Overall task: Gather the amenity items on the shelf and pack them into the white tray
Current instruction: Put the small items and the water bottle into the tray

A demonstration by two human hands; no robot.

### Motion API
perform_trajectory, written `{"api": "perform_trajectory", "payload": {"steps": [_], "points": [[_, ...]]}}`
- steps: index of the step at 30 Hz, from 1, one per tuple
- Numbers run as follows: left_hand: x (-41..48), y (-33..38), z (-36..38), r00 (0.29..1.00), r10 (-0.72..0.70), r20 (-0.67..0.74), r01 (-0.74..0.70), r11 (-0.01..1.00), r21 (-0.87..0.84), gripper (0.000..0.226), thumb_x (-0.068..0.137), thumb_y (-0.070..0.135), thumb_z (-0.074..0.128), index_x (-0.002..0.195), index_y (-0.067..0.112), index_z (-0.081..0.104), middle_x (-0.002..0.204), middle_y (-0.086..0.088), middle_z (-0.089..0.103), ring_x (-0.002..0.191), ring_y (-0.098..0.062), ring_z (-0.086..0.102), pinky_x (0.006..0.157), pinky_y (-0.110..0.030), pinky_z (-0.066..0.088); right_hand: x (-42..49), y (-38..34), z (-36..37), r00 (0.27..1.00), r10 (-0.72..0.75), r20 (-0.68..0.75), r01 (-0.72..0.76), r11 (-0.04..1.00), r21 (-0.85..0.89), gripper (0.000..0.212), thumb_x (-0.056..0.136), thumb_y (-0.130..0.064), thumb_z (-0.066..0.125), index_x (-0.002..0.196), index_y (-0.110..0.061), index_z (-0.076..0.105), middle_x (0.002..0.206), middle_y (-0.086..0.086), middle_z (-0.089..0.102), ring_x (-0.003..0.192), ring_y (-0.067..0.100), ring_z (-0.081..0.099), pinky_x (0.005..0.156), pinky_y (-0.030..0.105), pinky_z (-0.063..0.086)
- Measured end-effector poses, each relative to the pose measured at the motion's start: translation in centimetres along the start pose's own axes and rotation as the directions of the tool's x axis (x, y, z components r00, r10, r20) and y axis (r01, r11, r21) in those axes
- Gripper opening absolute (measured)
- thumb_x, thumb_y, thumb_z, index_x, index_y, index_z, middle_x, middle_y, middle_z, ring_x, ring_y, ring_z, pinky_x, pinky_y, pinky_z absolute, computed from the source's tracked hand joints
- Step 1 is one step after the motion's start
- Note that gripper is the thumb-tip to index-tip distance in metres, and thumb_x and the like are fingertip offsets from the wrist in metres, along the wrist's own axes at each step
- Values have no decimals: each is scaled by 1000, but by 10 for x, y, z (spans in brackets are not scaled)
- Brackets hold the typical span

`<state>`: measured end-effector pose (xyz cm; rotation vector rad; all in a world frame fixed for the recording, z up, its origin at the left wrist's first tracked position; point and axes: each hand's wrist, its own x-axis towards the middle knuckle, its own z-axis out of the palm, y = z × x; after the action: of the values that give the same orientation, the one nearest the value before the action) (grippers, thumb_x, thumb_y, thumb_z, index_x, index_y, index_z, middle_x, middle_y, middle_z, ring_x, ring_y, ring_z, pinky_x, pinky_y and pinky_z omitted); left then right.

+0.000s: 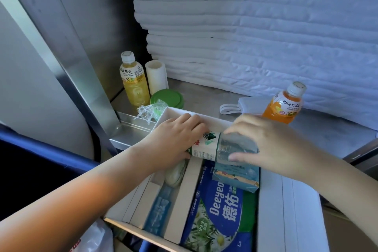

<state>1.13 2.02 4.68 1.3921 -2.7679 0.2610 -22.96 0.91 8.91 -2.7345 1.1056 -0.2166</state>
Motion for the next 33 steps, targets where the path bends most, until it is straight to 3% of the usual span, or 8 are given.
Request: {"api": "perform_trajectory", "payload": {"steps": [2, 6, 12, 15, 18, 24, 30, 33], "points": [[-1, 1, 0, 1000, 2, 4, -1, 1000, -3, 67, 71, 37, 73, 128, 21, 41, 126, 2, 43, 111, -18, 44, 88, -33, 47, 10, -2, -9, 992, 34, -124, -16, 989, 144, 36, 81, -60, 49, 108, -38, 57, 99, -22, 52, 89, 0, 54, 72, 27, 50], [-1, 1, 1, 1000, -5, 11, 5, 1000, -1, 65, 73, 36, 72, 127, 22, 39, 126, 1, 41, 111, -19, 41, 86, -35, 47, 58, 2, -13, 955, 101, -281, -37, 974, 222, 27, 85, -36, 61, 112, -29, 60, 106, -15, 56, 94, 2, 57, 79, 28, 52], [-1, -1, 1, 1000, -8, 14, 9, 1000, -24, 64, 76, 33, 70, 129, 24, 36, 127, 2, 38, 113, -18, 38, 88, -34, 46, 164, -4, 4, 971, 76, -227, -11, 961, 275, 46, 85, -32, 67, 126, -19, 51, 129, 2, 53, 112, 15, 54, 91, 28, 45], [-2, -2, 1, 1000, -11, 16, 11, 999, -49, 64, 76, 33, 71, 129, 24, 36, 127, 2, 37, 112, -17, 37, 87, -35, 46, 208, -7, 15, 984, 33, -177, 4, 979, 203, 53, 85, -34, 66, 132, -20, 46, 134, 7, 48, 115, 20, 53, 82, 24, 37], [-2, -3, 2, 1000, -11, 6, 11, 999, -50, 64, 75, 32, 71, 128, 24, 38, 126, 1, 38, 111, -17, 38, 87, -35, 46, 240, -9, 23, 989, 32, -147, -5, 983, 184, 52, 86, -32, 64, 133, -21, 45, 131, 10, 49, 108, 23, 55, 75, 23, 34], [-2, -4, 4, 1000, 0, -13, -1, 997, -78, 60, 76, 25, 70, 127, 22, 41, 126, -1, 42, 110, -19, 41, 85, -37, 48, 266, -5, 34, 994, 8, -111, 9, 988, 154, 43, 87, -29, 64, 128, -23, 55, 127, 10, 49, 108, 23, 53, 77, 18, 29], [-2, -4, 2, 1000, -4, -17, 3, 996, -88, 58, 76, 26, 70, 126, 22, 43, 124, 0, 43, 109, -19, 42, 84, -36, 48, 272, 3, 42, 984, 69, -165, -44, 988, 149, 35, 80, -37, 70, 103, -11, 62, 111, 9, 53, 95, 24, 55, 70, 23, 29], [-3, -3, 2, 1000, 1, -21, -3, 996, -92, 59, 75, 27, 72, 126, 22, 43, 124, 0, 43, 108, -18, 42, 84, -35, 49, 271, 4, 49, 977, 89, -195, -57, 985, 161, 41, 79, -40, 71, 104, -9, 64, 106, 8, 57, 97, 24, 55, 69, 23, 27]]}}
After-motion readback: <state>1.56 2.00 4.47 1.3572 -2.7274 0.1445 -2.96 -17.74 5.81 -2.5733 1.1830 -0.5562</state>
